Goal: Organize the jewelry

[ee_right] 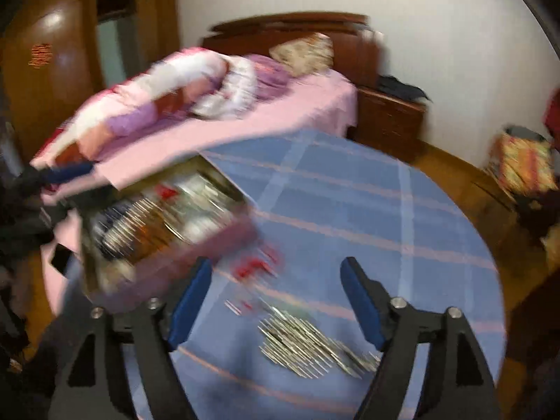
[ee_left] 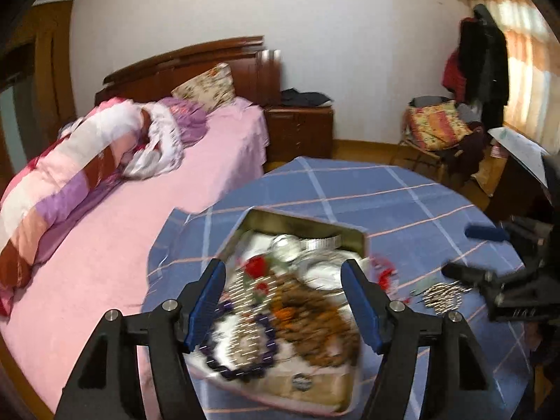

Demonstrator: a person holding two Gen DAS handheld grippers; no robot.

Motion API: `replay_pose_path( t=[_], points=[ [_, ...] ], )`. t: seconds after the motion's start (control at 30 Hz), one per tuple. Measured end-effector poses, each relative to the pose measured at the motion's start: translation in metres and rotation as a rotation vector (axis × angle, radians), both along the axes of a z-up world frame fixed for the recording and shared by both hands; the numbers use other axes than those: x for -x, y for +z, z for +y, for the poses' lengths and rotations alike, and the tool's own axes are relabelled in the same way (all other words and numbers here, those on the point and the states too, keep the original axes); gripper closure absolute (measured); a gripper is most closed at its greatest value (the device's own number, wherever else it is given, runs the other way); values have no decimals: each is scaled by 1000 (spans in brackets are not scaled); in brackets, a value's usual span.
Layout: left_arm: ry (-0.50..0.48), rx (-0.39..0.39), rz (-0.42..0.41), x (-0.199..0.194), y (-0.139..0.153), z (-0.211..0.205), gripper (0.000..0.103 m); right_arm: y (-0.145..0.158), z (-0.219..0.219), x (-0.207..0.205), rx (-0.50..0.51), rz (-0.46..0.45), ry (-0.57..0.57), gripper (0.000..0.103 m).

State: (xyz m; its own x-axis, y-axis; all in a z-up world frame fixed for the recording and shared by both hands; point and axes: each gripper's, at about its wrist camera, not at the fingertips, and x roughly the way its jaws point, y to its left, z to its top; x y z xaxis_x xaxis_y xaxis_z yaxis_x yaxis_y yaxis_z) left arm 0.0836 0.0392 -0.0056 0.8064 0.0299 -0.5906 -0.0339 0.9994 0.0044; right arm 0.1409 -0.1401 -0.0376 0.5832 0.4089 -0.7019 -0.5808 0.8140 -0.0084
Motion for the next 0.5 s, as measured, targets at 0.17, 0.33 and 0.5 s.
replay_pose_path(
  t=[0.17, 0.33, 0.5],
  points=[
    [-69, -3, 40, -18, -10, -41, 33, -32, -22, 1, 59, 91, -7, 19],
    [-117, -24, 82, -26, -23, -69, 33, -49, -8, -5, 128, 121, 22, 33],
    [-137, -30, 103, -28, -28, -80, 33, -42, -29, -10, 107, 126, -17, 96]
  ],
)
